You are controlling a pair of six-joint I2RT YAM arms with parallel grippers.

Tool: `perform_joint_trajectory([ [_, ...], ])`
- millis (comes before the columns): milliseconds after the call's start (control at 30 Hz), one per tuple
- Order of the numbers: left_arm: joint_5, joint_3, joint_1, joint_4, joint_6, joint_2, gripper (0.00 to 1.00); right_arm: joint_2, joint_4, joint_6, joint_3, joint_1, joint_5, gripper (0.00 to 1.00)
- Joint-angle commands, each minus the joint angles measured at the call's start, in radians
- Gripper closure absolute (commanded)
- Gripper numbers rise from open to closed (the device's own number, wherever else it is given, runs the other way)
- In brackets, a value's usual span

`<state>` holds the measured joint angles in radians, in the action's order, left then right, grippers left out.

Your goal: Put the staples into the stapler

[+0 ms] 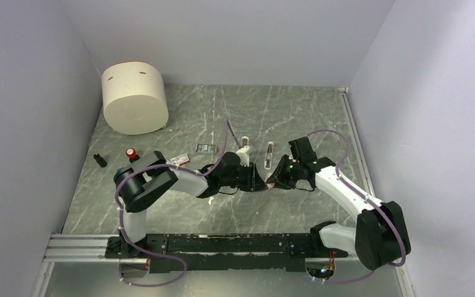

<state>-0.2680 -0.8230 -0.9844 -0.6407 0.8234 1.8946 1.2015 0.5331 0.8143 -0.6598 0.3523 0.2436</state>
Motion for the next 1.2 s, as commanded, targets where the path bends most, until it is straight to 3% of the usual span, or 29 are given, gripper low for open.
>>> perform_joint_trajectory([
  [0, -0.03, -0.04, -0.002, -0.064, 0.011, 0.015, 0.64, -0.028, -0.033, -0.014, 0.003, -0.009, 0.066, 0.85],
  [67, -0.029, -0.049, -0.002, -0.056, 0.009, 0.021, 0.67, -0.028, -0.032, -0.019, -0.005, -0.015, 0.079, 0.85],
  [233, -0.033, -0.048, -0.002, -0.06, 0.012, 0.032, 0.89, -0.025, -0.012, -0.035, -0.019, -0.037, 0.072, 0.85],
  [333, -0.023, -0.043, -0.001, -0.045, 0.001, 0.024, 0.94, -0.025, -0.002, -0.049, -0.024, -0.068, 0.069, 0.85],
  [833, -0.001, -0.072, -0.001, 0.075, 0.005, 0.053, 0.95, -0.043, 0.028, -0.061, -0.064, -0.211, 0.073, 0.8],
  [1167, 0.056, -0.099, -0.001, 0.196, 0.004, 0.067, 0.95, -0.021, 0.016, -0.053, -0.049, -0.252, 0.182, 0.79],
])
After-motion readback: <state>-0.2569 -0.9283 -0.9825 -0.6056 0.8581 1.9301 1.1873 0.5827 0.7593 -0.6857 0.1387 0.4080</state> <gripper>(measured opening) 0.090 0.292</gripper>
